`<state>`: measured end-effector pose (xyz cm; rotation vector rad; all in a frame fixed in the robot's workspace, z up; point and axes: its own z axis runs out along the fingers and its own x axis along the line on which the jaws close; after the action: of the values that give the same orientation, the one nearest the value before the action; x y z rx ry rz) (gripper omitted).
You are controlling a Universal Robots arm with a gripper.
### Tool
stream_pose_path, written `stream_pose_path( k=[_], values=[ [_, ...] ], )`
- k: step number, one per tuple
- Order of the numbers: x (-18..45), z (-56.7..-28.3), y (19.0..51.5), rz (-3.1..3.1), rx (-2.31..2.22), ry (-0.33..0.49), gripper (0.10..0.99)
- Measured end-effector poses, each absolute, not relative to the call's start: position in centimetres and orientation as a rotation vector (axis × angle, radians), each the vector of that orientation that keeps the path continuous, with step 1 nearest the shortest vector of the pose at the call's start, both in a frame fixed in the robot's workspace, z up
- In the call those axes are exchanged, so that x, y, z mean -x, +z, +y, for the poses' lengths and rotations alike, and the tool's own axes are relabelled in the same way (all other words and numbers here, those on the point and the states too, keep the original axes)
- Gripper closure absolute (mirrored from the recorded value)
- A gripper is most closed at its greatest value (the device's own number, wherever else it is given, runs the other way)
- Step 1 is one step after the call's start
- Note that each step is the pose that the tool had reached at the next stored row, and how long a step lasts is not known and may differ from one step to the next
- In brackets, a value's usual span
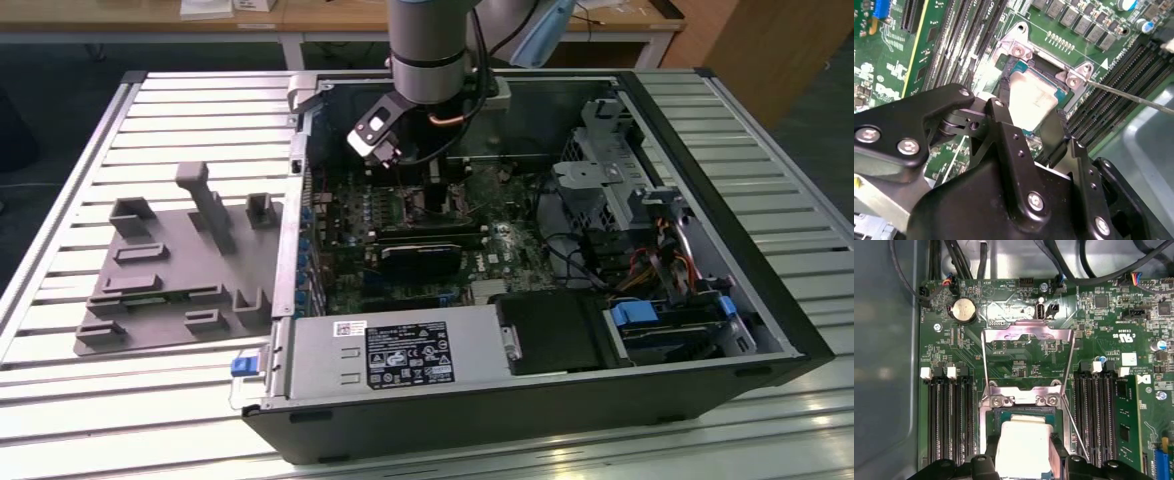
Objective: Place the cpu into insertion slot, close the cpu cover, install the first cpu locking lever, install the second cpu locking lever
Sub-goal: 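Place the cpu into insertion slot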
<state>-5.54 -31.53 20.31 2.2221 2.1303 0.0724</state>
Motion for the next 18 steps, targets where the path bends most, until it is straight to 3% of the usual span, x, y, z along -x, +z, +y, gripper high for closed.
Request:
stream_pose_path(
  k=[18],
  values=[
    [5.55,-31.53,20.0,2.014,-2.328,0.071,0.573]
  ],
)
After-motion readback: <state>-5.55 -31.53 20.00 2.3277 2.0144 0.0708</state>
